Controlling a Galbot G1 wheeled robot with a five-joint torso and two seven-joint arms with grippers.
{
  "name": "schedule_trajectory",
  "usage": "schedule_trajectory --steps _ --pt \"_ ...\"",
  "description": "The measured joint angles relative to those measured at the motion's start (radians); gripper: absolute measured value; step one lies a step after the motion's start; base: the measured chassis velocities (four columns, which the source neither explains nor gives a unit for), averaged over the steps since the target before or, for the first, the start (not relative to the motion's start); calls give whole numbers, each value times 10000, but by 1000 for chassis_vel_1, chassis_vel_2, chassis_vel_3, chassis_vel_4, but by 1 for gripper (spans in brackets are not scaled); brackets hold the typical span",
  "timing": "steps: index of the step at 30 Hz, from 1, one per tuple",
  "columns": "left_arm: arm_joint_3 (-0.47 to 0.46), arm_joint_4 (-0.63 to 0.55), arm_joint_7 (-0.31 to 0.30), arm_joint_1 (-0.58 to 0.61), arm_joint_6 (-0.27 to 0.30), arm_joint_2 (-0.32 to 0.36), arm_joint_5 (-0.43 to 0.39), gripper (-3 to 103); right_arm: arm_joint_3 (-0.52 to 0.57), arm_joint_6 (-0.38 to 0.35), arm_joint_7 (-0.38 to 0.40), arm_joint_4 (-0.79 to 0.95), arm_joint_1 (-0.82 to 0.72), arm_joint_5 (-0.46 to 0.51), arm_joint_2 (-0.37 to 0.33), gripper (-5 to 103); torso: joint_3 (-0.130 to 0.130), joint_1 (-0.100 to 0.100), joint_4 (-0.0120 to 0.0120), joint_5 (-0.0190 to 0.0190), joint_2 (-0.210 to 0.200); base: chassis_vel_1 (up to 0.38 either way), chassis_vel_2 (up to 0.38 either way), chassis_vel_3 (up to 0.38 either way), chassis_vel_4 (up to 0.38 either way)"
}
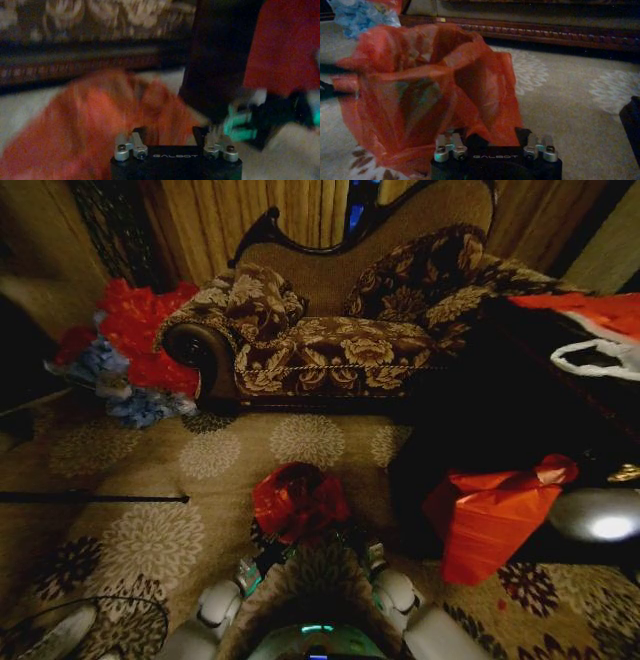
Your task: Place a garbage bag over the trash bin.
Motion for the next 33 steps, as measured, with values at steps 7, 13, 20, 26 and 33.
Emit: schedule_trajectory --steps 7,13,20,26,33 --pt "85 -1397 -42 -221 1032 663 -491 86 -61 2 140 319 -160 11 -179 85 0 0 -5 0 0 0 0 0 0" --pt "581 -1561 -1823 -791 1929 652 -1179 100 62 1 390 438 33 363 -471 100 1 1 -4 0 0 0 0 0 0" --pt "855 -1540 -3778 -1321 3329 521 -2085 99 293 -36 290 228 411 781 -612 100 2 1 6 5 0 0 0 0 0" --pt "1858 -64 -4384 -3234 3683 195 -2782 101 707 -64 136 430 -135 871 -983 100 3 2 -7 0 0 0 0 0 0" --pt "3229 158 -6636 -4801 5394 -62 -4210 98 1144 -70 587 1421 -1430 979 -1144 100 2 2 -9 0 0 0 0 0 0"
